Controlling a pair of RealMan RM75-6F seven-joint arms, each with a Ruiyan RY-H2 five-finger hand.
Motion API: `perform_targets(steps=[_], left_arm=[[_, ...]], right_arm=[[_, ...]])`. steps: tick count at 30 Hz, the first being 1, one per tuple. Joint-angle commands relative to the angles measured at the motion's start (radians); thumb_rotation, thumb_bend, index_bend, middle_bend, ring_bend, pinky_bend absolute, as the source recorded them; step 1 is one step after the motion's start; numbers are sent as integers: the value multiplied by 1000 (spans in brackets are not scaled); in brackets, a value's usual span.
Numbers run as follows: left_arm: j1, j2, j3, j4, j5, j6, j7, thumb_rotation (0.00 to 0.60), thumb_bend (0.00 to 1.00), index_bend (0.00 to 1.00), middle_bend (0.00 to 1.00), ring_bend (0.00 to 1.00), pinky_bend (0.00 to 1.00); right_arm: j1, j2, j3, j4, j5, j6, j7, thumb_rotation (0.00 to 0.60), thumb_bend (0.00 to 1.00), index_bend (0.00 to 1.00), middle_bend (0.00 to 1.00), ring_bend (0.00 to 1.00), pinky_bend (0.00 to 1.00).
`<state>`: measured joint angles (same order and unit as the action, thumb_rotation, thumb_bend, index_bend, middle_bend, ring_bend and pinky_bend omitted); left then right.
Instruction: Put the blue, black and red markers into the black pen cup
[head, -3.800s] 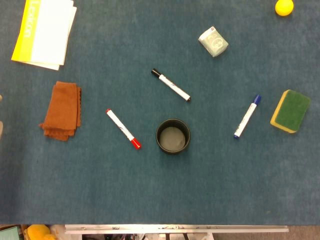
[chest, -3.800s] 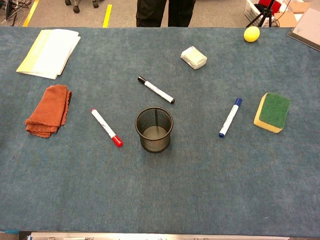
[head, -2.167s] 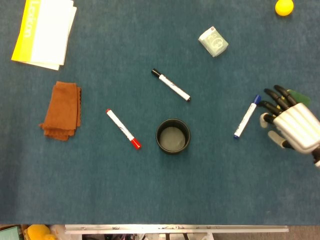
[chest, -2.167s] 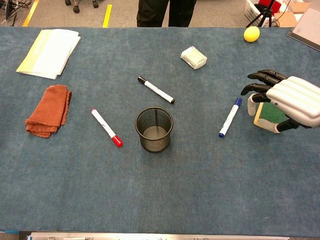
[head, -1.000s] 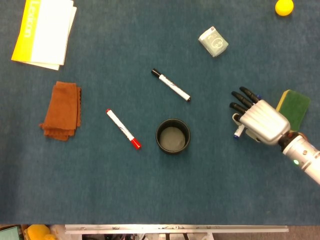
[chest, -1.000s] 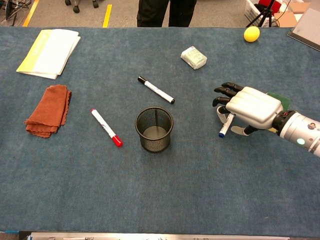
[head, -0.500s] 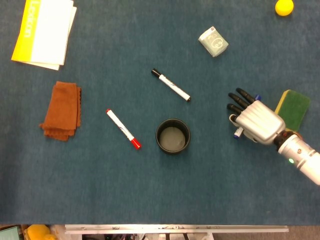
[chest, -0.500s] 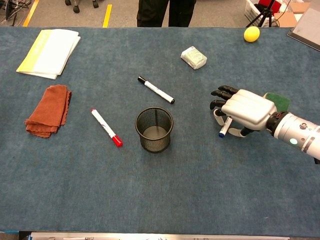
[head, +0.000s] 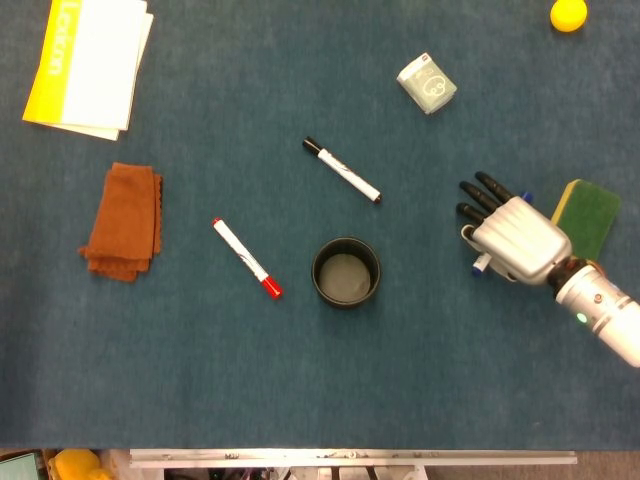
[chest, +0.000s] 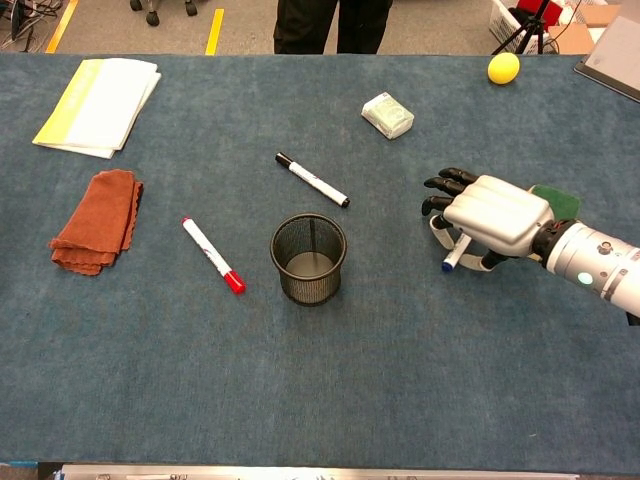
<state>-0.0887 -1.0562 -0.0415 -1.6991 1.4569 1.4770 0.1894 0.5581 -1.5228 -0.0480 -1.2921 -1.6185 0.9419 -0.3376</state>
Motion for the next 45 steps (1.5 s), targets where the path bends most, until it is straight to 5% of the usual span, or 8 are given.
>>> perform_targets(steps=[1,20,45], left_arm=[[0,1,0,-1,-1,-1,0,600,331,312,249,173,183],[3,13,5,-36,10,5,34,600,331,312,249,173,183],[17,18,8,-23,2,15,22,600,331,312,248,173,183]], right_arm=[[1,5,6,-11,8,6,17,600,275,635,266,15,14],[81,172,162,-402,64,59,519,600,276,635,271,15,13],[192,52,150,-459,61,-34,851,600,275,635,274,15,13]])
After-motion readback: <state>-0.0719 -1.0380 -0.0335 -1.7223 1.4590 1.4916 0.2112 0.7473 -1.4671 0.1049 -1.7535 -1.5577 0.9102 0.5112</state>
